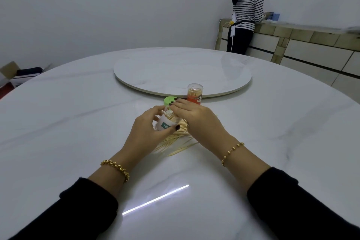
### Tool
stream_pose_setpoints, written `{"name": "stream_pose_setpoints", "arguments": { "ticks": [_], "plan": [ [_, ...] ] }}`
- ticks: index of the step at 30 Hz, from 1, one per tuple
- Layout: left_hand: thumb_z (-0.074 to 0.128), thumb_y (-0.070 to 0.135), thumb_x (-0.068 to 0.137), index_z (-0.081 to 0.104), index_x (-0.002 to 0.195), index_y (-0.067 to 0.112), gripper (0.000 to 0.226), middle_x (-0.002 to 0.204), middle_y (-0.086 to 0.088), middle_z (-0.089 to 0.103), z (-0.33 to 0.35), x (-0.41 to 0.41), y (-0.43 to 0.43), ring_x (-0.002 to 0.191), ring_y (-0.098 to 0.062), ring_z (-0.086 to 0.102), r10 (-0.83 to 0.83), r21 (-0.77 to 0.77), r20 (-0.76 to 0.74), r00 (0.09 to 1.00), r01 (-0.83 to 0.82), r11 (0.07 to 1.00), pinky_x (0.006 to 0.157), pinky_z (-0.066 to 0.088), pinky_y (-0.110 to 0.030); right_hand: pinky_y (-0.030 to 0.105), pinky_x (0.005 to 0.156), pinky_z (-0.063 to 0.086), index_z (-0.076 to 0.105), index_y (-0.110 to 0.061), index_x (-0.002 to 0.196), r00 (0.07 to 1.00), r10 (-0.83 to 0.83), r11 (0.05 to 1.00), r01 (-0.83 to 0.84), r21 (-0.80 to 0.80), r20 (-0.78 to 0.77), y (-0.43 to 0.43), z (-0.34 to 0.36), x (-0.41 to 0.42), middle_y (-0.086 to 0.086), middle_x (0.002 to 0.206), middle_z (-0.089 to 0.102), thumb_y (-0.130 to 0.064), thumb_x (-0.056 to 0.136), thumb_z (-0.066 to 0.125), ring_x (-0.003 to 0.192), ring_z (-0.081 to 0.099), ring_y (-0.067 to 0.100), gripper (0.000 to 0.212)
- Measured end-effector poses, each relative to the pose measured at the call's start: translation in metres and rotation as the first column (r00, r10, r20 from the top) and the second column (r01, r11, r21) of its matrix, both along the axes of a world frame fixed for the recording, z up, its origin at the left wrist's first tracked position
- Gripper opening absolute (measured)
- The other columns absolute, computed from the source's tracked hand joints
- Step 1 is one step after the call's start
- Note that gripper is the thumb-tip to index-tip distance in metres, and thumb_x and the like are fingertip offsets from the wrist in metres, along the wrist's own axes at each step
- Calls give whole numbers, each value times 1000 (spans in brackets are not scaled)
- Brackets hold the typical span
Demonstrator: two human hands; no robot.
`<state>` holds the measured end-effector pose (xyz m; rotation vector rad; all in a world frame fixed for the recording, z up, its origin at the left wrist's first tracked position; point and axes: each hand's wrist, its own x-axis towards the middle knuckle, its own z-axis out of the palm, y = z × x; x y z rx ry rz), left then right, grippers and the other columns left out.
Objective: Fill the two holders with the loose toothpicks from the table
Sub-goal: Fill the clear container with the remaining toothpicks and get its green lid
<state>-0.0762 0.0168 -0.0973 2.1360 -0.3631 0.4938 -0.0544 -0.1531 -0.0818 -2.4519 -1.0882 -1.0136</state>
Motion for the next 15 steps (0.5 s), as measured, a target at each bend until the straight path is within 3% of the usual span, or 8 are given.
{"name": "stream_pose_setpoints", "arguments": {
  "ticks": [5, 10, 12, 14, 15],
  "plan": [
    [78, 34, 74, 59, 118, 22, 50, 109, 4, 64, -1, 2, 1, 93, -6, 57, 1, -24, -20, 1000, -2, 1000, 69, 42, -2, 32, 98, 48, 55, -10, 133, 977, 64, 988, -33, 150, -204, -4, -2, 1, 8, 138, 53, 22, 64, 45, 127, 51, 22, 76],
    [78, 37, 73, 58, 118, 24, 51, 108, 6, 63, -1, 3, 3, 93, 0, 55, 19, -55, -43, 999, -21, 998, 68, 41, -1, 18, 106, 37, 52, -9, 135, 954, 111, 908, 17, 419, -279, -5, 0, 1, 5, 141, 50, 20, 71, 37, 132, 42, 9, 72],
    [77, 37, 74, 57, 116, 28, 48, 107, 9, 62, 0, 2, 3, 93, 0, 55, 19, -63, -46, 999, -22, 998, 66, 42, -2, 11, 96, 41, 52, -10, 135, 922, 154, 846, 63, 530, -355, -5, 2, -5, 7, 129, 60, 8, 83, 34, 115, 53, 2, 57],
    [77, 36, 75, 57, 116, 28, 47, 106, 10, 62, 1, 2, 2, 93, 0, 56, 17, -77, -49, 999, -21, 997, 67, 42, -2, 11, 74, 45, 50, -12, 136, 866, 225, 789, 107, 605, -446, -4, 2, -9, 8, 107, 65, -4, 93, 33, 88, 58, 4, 47],
    [77, 36, 75, 57, 115, 29, 45, 105, 10, 63, 2, 1, 2, 92, -1, 56, 15, -85, -48, 999, -19, 996, 67, 42, -2, 13, 73, 45, 48, -12, 138, 831, 268, 769, 119, 628, -487, -2, 1, -11, 7, 106, 64, -8, 95, 33, 89, 58, 6, 45]
  ]
}}
